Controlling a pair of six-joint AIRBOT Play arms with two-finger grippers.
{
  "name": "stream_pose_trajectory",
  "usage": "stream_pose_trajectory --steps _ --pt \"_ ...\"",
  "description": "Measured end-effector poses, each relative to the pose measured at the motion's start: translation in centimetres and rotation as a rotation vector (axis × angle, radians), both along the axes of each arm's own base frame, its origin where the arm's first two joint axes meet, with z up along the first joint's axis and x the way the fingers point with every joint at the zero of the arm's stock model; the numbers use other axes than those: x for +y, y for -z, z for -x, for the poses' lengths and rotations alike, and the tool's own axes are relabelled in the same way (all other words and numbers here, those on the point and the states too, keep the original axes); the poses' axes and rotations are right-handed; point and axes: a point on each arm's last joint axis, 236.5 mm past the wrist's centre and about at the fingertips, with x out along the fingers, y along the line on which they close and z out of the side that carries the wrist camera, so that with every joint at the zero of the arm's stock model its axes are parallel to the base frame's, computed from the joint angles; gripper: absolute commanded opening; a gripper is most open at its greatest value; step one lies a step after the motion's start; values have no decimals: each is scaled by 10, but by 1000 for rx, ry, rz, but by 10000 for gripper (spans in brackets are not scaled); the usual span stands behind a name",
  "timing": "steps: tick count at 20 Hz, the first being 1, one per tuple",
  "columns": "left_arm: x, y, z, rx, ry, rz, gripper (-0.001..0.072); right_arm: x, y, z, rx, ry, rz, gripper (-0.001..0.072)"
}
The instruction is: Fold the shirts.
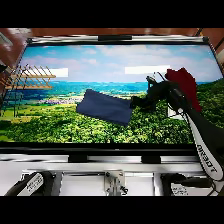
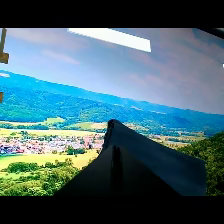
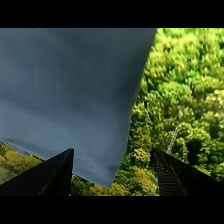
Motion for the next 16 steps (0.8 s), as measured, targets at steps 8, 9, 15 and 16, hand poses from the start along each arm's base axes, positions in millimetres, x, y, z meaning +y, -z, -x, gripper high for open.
stream_pose_trajectory --steps 8,9,15,16 --pt "0 0 0 0 0 0 33 33 41 4 108 38 -176 521" --pt "0 0 0 0 0 0 33 39 43 5 112 33 -193 246" --pt "0 0 0 3 -3 7 33 40 -10 -62 -132 -48 -255 71" --pt "0 0 0 3 -2 7 33 33 -33 -85 -210 -44 -263 70"
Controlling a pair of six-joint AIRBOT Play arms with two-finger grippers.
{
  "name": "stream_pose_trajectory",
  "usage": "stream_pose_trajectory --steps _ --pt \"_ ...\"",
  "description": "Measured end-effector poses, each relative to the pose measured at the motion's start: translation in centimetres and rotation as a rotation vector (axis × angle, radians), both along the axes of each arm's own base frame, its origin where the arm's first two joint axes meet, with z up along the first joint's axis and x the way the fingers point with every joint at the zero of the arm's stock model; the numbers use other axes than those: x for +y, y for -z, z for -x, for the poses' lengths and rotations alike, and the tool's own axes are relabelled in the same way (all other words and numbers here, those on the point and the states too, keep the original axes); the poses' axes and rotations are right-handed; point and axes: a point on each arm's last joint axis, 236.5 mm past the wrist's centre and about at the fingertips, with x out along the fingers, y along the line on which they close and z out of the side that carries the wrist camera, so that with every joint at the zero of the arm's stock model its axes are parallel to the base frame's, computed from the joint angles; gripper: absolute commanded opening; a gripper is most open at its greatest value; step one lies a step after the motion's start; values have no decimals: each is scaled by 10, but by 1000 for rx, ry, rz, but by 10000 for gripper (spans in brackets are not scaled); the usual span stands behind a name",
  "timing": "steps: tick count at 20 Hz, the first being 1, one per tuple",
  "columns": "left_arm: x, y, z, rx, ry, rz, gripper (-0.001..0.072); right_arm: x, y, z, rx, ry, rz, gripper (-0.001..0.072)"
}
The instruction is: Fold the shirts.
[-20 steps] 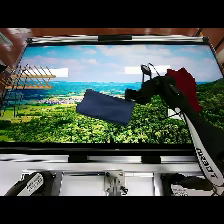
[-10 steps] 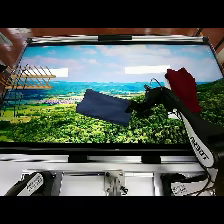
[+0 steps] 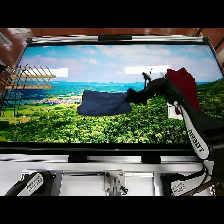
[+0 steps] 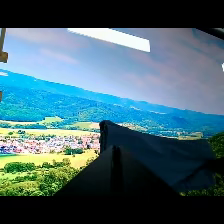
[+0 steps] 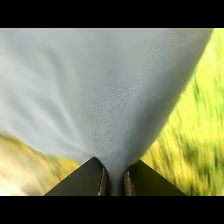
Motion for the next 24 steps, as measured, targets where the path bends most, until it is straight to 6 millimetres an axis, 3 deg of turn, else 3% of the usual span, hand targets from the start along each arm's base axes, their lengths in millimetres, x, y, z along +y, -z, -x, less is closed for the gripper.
stream_pose_trajectory --steps 2,5,7,10,13,17,20,24 --pt "0 0 0 1 0 0 33 -20 -47 -41 -143 43 -12 71" --pt "-1 1 1 6 6 2 33 -71 -117 -94 -340 154 -14 70" --pt "-3 3 3 17 15 3 33 -112 -153 -117 -438 241 -6 71" --pt "-7 6 7 34 34 7 33 -175 -189 -138 -535 385 6 70" --pt "-14 7 9 42 55 11 33 -236 -216 -153 -618 551 10 70" --pt "-30 8 10 47 100 12 33 -301 -245 -164 -724 747 6 70" --pt "-43 8 10 48 136 11 33 -337 -246 -164 -747 831 25 71" --pt "-56 8 11 49 171 10 33 -362 -233 -162 -722 871 65 71"
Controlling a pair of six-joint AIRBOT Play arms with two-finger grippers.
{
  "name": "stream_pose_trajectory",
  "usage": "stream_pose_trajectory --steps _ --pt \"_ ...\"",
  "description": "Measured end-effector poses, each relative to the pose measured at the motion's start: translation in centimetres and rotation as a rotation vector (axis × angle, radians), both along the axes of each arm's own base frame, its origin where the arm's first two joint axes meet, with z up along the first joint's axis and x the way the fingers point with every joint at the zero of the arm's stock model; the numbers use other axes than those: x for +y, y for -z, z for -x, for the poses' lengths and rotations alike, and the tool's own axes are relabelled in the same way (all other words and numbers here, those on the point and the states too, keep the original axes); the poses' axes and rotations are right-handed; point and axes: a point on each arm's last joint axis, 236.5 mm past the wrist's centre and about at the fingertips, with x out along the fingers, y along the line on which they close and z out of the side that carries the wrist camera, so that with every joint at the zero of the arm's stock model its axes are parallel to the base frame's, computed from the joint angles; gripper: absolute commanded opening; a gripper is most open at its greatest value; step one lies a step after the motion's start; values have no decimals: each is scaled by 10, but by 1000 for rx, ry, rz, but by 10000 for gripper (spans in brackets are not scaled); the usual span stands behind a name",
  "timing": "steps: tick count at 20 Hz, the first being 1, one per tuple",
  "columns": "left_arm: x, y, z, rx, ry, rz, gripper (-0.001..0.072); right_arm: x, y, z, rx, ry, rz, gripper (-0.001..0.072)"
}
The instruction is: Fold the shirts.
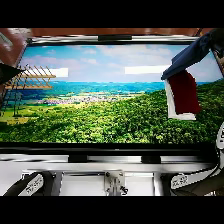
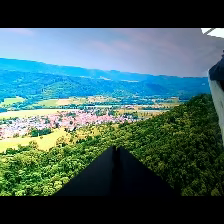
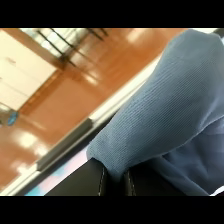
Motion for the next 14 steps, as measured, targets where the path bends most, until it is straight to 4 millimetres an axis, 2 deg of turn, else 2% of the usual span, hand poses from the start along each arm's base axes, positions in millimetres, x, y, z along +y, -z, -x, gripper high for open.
stream_pose_trajectory --steps 4,7,11,14 --pt "-4 0 0 0 11 0 33 -19 18 9 80 63 -9 71" --pt "-5 0 1 0 13 -1 33 -31 38 30 216 133 -32 71" --pt "-5 0 1 0 15 -1 33 -46 58 82 445 254 -42 71" --pt "-7 0 1 2 20 -1 33 -48 89 131 675 323 -67 71"
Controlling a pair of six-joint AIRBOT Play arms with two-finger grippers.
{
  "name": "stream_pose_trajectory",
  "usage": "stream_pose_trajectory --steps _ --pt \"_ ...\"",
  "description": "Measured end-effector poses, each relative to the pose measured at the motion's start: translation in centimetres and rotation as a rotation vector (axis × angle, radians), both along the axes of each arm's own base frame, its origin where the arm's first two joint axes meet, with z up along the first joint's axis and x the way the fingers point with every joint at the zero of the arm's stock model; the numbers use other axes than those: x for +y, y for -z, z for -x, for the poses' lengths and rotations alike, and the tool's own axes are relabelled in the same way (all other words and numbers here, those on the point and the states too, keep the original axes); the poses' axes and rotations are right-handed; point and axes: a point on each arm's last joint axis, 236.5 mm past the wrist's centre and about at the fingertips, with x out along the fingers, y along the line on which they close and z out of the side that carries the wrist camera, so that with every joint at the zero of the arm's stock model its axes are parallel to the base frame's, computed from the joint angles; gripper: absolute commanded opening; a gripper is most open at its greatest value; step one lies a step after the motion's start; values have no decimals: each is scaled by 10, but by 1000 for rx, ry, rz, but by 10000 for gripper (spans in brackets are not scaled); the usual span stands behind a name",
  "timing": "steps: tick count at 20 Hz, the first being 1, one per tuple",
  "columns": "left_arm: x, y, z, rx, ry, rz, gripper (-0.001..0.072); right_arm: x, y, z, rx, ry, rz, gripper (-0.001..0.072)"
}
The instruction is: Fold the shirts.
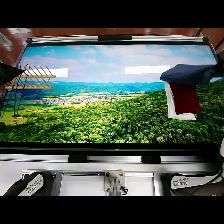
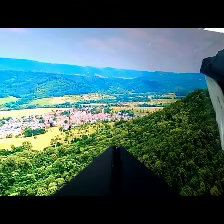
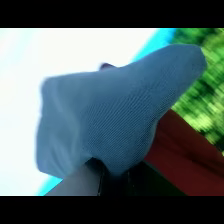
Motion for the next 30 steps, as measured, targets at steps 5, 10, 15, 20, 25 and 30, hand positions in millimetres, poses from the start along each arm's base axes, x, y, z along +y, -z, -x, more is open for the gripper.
stream_pose_trajectory --steps 5,10,15,20,25,30 --pt "-6 5 7 28 36 -6 33 35 56 64 307 22 -173 71" --pt "-8 7 10 37 49 -10 33 81 91 86 435 -23 -312 74" --pt "-8 8 11 37 55 -13 33 95 105 98 503 -39 -306 593" --pt "-2 5 -3 5 19 -10 31 60 51 104 418 -30 -98 591" --pt "-14 47 -32 74 16 -119 32 73 -96 36 -50 -290 323 591" --pt "-40 152 -24 402 60 -372 551 196 -74 24 36 -687 386 591"
